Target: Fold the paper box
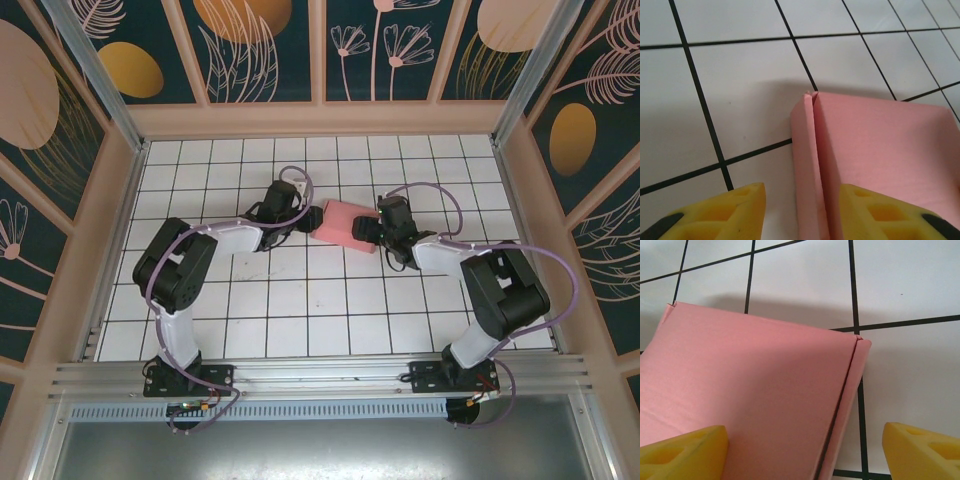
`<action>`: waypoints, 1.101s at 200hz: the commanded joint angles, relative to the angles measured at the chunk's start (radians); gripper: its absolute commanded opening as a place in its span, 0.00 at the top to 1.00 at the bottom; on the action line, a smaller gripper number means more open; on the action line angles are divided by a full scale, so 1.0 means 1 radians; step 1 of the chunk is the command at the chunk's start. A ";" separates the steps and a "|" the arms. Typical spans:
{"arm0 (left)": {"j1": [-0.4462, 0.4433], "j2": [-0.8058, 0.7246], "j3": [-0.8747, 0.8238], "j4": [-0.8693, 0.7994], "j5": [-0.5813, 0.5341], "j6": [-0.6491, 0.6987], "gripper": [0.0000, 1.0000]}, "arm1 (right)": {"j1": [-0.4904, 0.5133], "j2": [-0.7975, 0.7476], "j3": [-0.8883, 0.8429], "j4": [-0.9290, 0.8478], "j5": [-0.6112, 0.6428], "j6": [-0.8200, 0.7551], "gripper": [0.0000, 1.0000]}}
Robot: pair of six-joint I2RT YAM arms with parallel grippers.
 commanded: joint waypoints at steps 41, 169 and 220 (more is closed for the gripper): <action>0.000 0.001 -0.010 0.004 0.017 -0.004 0.53 | -0.011 0.075 0.009 0.014 0.053 -0.037 0.21; 0.022 0.079 0.061 0.006 0.166 -0.073 0.56 | -0.113 -0.054 -0.008 0.096 -0.220 0.043 0.14; 0.042 0.118 0.077 -0.001 0.227 -0.097 0.65 | -0.165 -0.070 -0.058 0.160 -0.321 0.108 0.14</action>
